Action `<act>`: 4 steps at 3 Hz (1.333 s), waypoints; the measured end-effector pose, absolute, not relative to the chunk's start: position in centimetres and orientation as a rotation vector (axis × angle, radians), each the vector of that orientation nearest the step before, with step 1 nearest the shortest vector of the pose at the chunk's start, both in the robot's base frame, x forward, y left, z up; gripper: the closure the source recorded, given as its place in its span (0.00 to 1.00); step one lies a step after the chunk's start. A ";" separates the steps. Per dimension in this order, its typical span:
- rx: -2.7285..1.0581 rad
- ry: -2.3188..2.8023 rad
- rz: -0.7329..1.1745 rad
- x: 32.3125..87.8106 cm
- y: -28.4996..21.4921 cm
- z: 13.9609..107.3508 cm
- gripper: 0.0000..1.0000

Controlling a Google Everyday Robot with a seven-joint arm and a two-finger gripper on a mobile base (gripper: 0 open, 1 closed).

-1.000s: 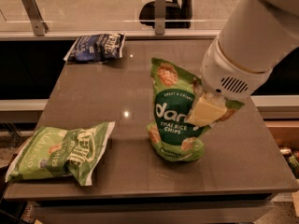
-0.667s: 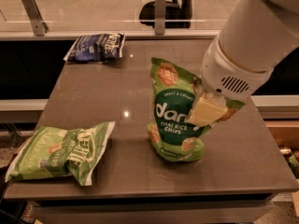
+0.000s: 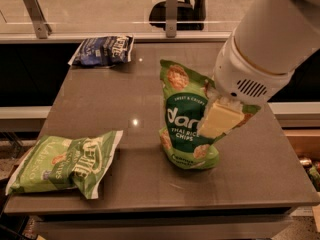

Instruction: Move green rice chip bag near green jalapeno chip bag

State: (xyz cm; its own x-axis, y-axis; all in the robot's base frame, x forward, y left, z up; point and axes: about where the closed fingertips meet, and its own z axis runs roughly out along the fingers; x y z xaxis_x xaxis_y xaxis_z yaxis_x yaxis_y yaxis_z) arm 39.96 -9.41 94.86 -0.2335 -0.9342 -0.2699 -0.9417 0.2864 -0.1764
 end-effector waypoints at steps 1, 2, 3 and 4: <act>-1.703 2.228 0.025 39.8 -9.2 95.3 0.00; -1.703 2.227 0.025 39.8 -9.2 95.3 0.00; -1.717 2.218 0.003 40.1 -9.0 96.1 0.00; -1.733 2.223 -0.088 40.8 -10.1 98.9 0.00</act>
Offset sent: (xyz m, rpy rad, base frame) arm -0.0011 0.0021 0.0043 0.0011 -0.0110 0.0034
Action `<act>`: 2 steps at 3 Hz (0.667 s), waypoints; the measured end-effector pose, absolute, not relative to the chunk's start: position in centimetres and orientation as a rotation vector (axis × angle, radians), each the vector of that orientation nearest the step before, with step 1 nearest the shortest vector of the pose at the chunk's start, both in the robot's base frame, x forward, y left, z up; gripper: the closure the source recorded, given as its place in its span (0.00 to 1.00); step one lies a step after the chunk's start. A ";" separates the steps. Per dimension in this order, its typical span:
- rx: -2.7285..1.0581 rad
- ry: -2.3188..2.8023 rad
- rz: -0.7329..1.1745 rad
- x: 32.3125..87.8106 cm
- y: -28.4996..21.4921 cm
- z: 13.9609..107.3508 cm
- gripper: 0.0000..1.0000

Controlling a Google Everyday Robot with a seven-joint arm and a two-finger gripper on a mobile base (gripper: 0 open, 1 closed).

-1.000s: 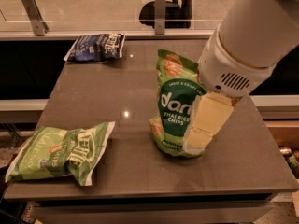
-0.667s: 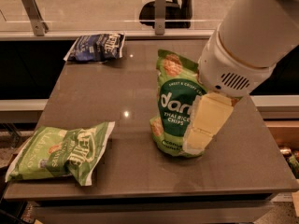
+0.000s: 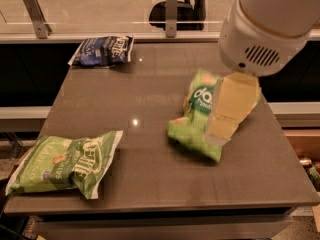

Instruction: Move green rice chip bag near green jalapeno chip bag

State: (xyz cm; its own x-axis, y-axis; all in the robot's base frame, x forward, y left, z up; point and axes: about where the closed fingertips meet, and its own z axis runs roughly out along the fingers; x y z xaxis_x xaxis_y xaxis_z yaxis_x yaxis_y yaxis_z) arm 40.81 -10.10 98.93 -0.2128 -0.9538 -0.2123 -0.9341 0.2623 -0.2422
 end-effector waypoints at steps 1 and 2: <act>-1.751 2.196 -0.216 42.7 -12.2 103.0 0.00; -1.738 2.133 -0.285 45.6 -14.3 106.1 0.00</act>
Offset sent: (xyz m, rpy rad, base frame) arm 0.0847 -0.0792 0.0918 -0.1173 -0.1549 0.0368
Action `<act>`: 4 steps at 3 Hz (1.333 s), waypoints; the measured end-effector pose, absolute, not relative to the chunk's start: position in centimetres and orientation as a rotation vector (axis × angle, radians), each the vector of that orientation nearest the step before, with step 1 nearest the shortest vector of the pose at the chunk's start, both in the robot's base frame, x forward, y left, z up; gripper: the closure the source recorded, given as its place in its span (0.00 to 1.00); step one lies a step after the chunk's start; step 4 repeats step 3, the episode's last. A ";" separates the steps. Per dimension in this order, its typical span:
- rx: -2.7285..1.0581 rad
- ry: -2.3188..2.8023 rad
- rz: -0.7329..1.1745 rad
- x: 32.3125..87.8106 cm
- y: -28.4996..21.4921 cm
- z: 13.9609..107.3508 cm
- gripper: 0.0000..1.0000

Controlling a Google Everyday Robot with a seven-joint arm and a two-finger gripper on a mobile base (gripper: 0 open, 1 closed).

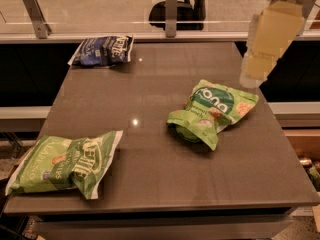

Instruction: Move green rice chip bag near green jalapeno chip bag

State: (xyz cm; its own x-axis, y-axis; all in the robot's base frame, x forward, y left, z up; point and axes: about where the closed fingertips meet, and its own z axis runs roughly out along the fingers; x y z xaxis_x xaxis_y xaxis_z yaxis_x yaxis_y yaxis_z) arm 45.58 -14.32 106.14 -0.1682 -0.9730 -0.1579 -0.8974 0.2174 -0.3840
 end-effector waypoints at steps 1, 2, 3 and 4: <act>-1.719 2.080 -0.302 48.0 -16.2 107.5 0.00; -1.688 2.008 -0.288 49.2 -17.4 107.6 0.00; -1.688 2.008 -0.288 49.2 -17.4 107.6 0.00; -1.688 2.008 -0.288 49.2 -17.4 107.6 0.00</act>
Offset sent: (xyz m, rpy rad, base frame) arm 0.0485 -0.0550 0.0010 0.1174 -0.1292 0.0482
